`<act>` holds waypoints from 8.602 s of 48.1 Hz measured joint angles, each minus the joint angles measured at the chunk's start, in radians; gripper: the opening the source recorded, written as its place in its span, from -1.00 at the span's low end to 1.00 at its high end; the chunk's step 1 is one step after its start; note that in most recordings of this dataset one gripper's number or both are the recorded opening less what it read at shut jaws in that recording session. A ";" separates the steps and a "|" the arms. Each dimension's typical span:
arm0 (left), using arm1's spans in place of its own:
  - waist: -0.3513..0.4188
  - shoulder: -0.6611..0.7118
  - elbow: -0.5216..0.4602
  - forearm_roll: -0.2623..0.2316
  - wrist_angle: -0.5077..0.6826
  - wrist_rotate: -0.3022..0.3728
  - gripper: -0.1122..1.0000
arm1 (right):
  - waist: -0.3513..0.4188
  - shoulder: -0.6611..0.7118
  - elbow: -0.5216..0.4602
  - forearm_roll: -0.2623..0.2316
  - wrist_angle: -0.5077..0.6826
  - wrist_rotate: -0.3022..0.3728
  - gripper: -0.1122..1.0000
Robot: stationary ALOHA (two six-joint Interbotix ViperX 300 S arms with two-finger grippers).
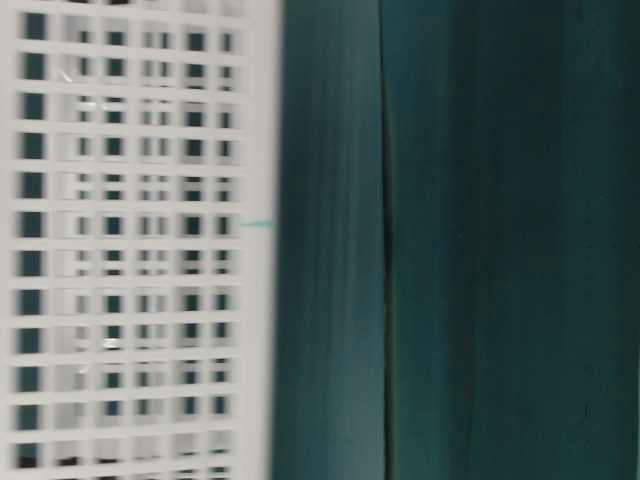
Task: Lift the white basket with both hands.
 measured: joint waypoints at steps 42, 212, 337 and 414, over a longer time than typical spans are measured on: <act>0.002 -0.008 -0.302 0.006 0.080 0.002 -0.77 | -0.035 -0.031 -0.325 0.014 0.245 0.006 -0.46; -0.011 0.129 0.465 0.000 -0.497 -0.048 -0.78 | 0.028 0.245 0.342 0.058 -0.457 -0.242 -0.46; -0.002 0.156 0.492 0.005 -0.611 -0.034 0.70 | -0.064 0.268 0.351 0.066 -0.522 -0.380 0.78; 0.051 -0.133 0.466 0.006 -0.552 0.114 0.70 | -0.156 0.176 0.275 0.081 -0.376 -0.531 0.79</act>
